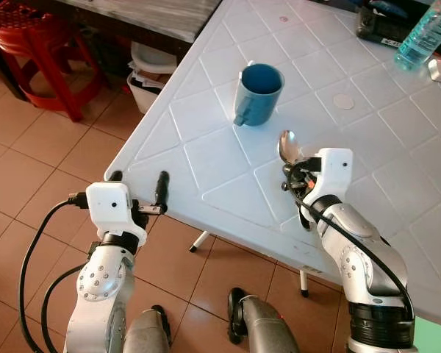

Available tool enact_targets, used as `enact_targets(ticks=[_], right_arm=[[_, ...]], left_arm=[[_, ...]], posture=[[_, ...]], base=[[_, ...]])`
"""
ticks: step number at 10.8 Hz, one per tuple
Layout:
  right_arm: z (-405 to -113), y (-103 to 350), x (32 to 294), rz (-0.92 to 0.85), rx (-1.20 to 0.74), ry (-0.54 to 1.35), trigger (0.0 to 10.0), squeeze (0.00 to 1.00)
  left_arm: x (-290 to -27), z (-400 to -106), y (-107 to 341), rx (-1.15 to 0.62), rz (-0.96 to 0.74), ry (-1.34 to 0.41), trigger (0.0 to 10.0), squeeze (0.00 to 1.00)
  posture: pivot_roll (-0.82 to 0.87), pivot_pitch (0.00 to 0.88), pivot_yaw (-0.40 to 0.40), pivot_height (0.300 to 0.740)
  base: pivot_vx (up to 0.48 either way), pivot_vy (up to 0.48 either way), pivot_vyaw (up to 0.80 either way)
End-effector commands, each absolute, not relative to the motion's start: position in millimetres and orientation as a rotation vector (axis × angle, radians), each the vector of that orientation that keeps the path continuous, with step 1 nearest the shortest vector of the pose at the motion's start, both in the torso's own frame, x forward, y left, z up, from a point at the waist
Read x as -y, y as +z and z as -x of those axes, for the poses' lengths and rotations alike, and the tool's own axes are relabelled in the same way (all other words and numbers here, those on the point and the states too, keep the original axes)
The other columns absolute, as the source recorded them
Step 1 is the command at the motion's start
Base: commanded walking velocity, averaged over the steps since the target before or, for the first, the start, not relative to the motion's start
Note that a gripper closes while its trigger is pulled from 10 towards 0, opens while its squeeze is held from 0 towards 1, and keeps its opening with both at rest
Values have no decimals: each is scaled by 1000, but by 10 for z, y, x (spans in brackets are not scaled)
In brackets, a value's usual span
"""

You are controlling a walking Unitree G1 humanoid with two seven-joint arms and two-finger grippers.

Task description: Setting the table

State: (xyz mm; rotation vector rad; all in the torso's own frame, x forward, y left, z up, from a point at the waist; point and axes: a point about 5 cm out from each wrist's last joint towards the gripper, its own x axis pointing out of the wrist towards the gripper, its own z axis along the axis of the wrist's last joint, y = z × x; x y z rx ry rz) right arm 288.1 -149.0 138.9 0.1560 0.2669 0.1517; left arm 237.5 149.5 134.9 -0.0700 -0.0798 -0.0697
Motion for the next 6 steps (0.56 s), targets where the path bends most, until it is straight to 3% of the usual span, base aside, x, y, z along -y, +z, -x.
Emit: enact_targets(ticks=[1,2,3,4,6], right_arm=[[-2734,956,1556,-172,-493,100,0,0],[-2737,967,1570,-174,-474,84,0,0],[-2746,979,1567,-192,-457,74,2000,0],[-2759,981,1570,-207,-452,68,10000,0],[-2779,1034,1598,-219,-401,47,10000,0]], left_arm=[[-1520,-2353,1320,67,65,-64,10000,0],[-1520,-2355,1319,66,65,-65,10000,0],[-1518,-2364,1318,66,65,-67,10000,0],[-1507,-2368,1316,65,67,-69,10000,0],[-1479,-2367,1314,65,71,-77,10000,0]], posture=[[42,259,-56,740],[42,259,-56,740],[40,255,-54,740],[40,255,-54,740],[35,253,-57,740]], base=[[0,480,0],[0,480,0],[0,480,0],[0,480,0],[0,480,0]])
